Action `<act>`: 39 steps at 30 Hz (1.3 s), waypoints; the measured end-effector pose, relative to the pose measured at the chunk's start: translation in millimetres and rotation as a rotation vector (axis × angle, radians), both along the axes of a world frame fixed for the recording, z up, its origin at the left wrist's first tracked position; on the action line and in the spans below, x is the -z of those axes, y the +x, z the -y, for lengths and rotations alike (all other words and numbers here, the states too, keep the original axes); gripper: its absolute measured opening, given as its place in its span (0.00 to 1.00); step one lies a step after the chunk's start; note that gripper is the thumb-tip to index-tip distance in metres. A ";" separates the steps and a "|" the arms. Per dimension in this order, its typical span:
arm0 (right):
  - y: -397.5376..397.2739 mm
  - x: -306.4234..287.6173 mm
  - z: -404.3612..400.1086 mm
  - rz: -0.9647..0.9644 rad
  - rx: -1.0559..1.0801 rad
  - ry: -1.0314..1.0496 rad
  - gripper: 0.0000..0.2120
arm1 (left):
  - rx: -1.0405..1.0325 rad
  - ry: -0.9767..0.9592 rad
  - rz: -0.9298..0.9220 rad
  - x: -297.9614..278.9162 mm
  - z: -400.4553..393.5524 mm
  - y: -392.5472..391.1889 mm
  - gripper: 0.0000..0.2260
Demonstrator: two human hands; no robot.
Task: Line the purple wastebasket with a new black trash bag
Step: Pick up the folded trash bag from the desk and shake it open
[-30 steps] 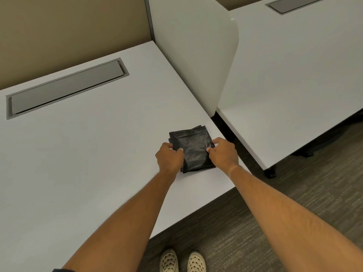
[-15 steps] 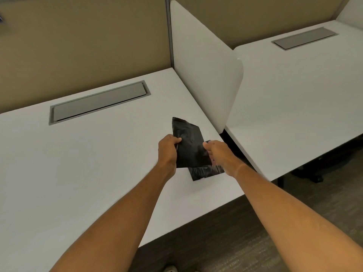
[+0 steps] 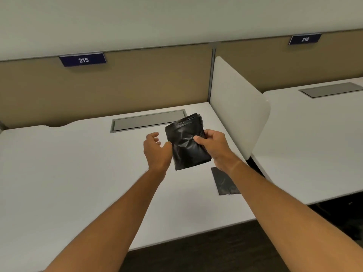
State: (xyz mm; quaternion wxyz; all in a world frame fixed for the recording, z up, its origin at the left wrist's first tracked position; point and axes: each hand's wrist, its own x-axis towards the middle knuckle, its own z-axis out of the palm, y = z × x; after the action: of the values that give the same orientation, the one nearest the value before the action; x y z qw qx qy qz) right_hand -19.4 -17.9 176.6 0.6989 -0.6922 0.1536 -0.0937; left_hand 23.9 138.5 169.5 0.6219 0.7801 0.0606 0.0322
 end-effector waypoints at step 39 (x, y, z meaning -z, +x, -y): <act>15.7 -74.3 -240.2 -0.017 0.040 -0.073 0.05 | -0.192 -0.103 0.042 -47.2 -382.2 25.0 0.10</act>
State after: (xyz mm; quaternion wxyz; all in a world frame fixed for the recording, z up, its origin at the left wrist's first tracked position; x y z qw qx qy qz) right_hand -3.8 222.3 250.9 0.6698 -0.7148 0.1700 -0.1074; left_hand 48.9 520.7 216.6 0.6565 0.7367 0.1237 0.1048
